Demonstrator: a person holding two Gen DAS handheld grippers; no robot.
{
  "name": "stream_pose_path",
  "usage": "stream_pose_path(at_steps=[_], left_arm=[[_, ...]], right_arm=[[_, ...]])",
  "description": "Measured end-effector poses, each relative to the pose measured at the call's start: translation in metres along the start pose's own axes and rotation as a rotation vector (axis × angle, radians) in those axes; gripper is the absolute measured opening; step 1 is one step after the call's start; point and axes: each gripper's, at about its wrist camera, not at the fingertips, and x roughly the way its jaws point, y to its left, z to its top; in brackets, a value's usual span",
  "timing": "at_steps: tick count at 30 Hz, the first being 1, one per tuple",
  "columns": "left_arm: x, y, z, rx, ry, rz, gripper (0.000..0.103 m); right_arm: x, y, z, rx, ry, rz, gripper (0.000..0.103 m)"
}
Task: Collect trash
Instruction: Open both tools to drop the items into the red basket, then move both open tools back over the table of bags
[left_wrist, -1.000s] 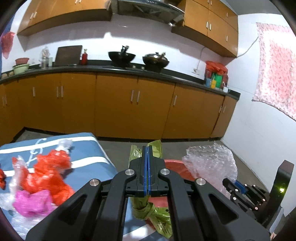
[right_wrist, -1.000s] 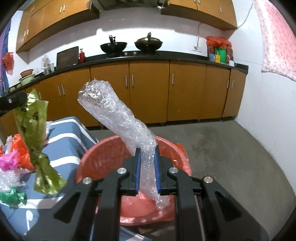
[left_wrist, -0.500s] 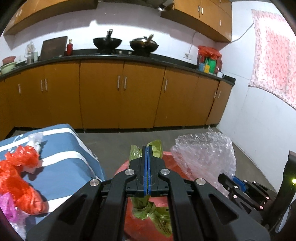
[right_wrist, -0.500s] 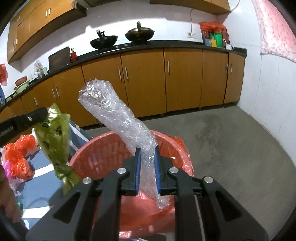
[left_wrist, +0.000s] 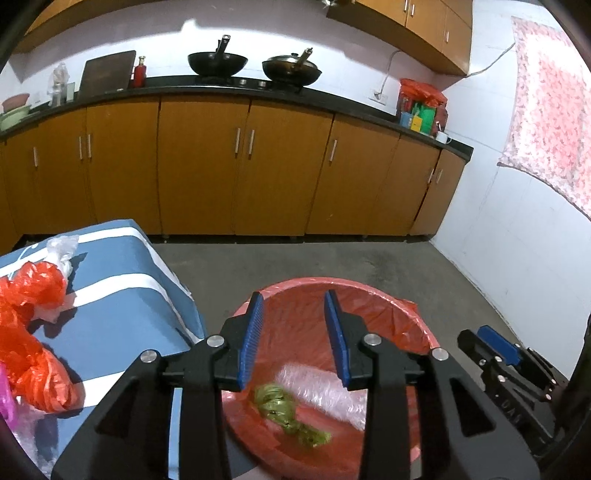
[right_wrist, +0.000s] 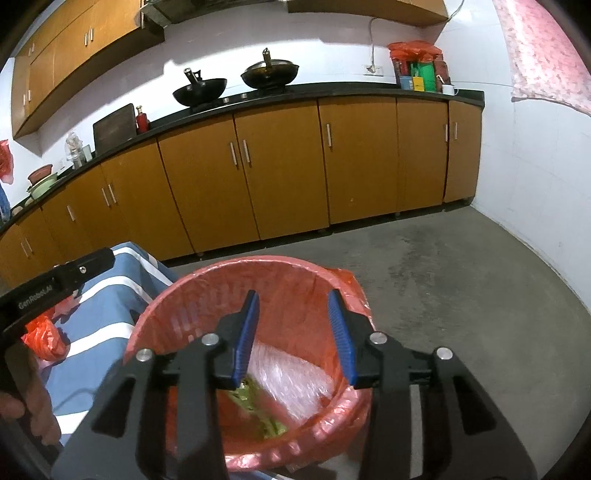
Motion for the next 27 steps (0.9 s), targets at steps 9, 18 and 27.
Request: stream_pose_path(at_steps=[9, 18, 27], left_arm=[[-0.045, 0.030, -0.003, -0.015, -0.038, 0.076, 0.040], [-0.137, 0.096, -0.029, -0.071, -0.115, 0.231, 0.047], [-0.234, 0.181, -0.080, -0.109, -0.207, 0.589, 0.053]], right_arm=[[-0.017, 0.015, 0.002, -0.024, -0.014, 0.026, 0.041], [-0.046, 0.074, -0.009, -0.114, -0.020, 0.153, 0.043], [-0.081, 0.168, -0.041, -0.237, 0.003, 0.338, 0.044]])
